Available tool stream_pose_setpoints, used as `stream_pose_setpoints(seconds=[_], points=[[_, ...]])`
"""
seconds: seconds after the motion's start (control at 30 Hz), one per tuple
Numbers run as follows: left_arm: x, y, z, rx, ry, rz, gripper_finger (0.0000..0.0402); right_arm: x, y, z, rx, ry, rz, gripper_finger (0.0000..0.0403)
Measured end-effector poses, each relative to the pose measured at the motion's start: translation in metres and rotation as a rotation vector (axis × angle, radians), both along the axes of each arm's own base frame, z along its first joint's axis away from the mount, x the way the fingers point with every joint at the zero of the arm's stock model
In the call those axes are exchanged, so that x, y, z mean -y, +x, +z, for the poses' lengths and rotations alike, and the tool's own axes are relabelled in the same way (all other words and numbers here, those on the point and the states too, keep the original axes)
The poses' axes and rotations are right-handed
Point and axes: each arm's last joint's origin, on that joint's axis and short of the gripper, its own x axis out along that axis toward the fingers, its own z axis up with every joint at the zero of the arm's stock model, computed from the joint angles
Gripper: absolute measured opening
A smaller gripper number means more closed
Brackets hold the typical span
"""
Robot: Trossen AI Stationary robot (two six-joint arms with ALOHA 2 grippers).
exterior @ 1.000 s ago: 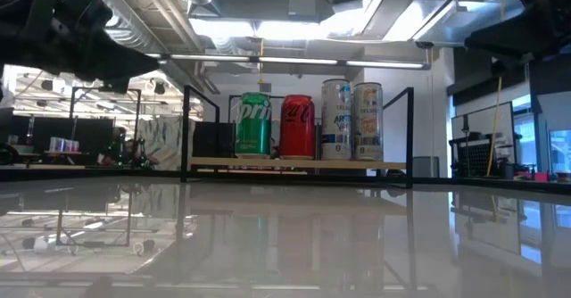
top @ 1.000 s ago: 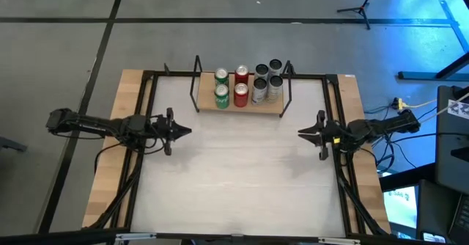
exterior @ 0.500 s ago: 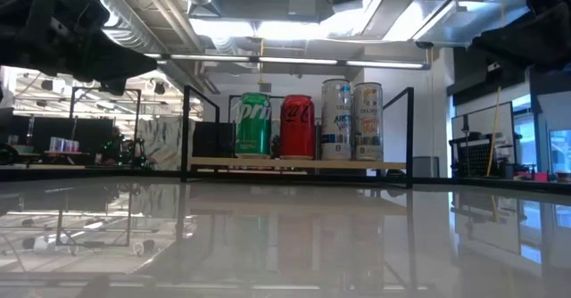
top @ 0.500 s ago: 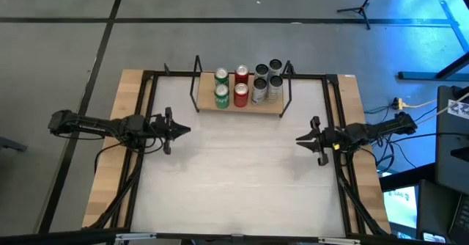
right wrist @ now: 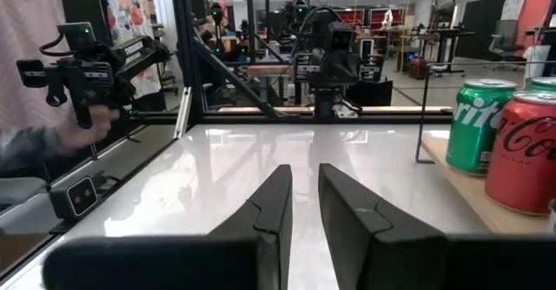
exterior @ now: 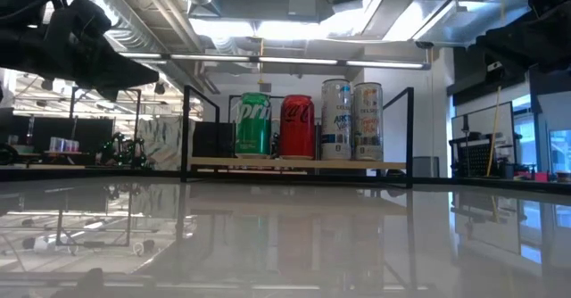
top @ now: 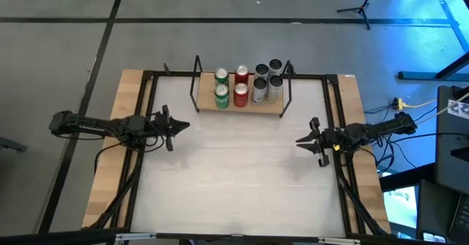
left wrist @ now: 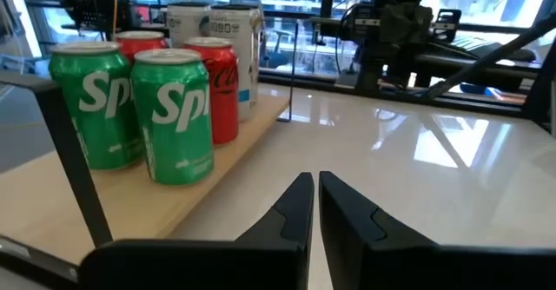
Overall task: Place canned beverage on shelf
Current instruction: Return to Home Position
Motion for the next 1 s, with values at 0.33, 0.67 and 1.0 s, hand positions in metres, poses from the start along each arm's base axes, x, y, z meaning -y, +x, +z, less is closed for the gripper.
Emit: stream_pose_setpoints(seconds=[0.33,0.67,1.0], points=[[0.0,0.0,0.0003,-0.001,0.015,-0.002,0.0015,0.0,0.0,0.0001,0.001,0.0,-0.001,0.006],[0.0,0.0,0.0003,-0.001,0.015,-0.003,0.0015,0.0001,0.0,0.0001,0.001,0.0,-0.003,0.006],[0.0001,0.0001,0.0005,0.0,0.015,-0.004,0.0015,0.0001,0.0,0.0,0.001,0.0,-0.003,0.006]])
